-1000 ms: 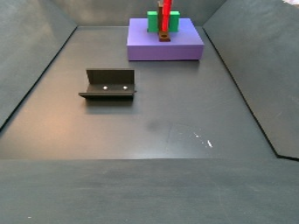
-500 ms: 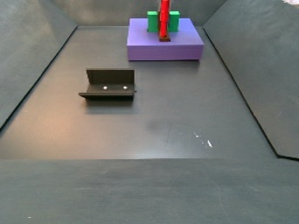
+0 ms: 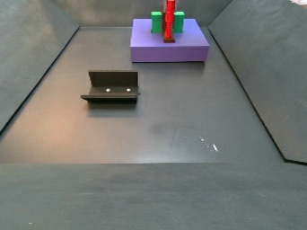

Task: Pick up the red object. Move up. Place the red object on the fixture. Regrasp the red object. Move to above the board. Insert the red object.
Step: Insert the red object.

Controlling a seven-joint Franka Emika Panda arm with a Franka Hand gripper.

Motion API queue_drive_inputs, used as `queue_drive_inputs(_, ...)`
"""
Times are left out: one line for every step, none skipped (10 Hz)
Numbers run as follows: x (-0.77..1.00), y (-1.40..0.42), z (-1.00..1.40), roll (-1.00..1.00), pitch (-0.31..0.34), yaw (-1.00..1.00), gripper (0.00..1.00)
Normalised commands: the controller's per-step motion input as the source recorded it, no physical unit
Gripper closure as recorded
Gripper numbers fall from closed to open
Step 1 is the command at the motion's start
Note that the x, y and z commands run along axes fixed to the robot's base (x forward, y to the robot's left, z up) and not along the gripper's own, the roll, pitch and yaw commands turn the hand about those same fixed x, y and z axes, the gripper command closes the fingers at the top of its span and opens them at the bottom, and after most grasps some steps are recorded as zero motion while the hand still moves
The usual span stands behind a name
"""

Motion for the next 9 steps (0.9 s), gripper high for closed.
queue_drive_inputs(0.00,-0.02,0.00,0.00,0.041,0.00,1.00)
queue_drive_inputs(0.13,-0.02,-0.12,0.06,0.084,0.00,1.00)
queue_drive_inputs(0.15,-0.03,-0.15,0.08,0.100,0.00,1.00)
queue_drive_inputs(0.16,-0.05,-0.15,0.08,0.107,0.00,1.00)
queue_drive_inputs(0.18,-0.01,-0.22,0.10,0.114,0.00,1.00)
queue_drive_inputs(0.16,0.00,-0.48,0.13,0.124,0.00,1.00)
queue_drive_inputs(0.14,0.27,-0.48,0.05,0.234,0.00,1.00)
queue_drive_inputs(0.00,0.19,-0.29,0.23,0.250,0.00,1.00)
queue_drive_inputs(0.03,0.00,-0.50,0.25,0.207,0.00,1.00)
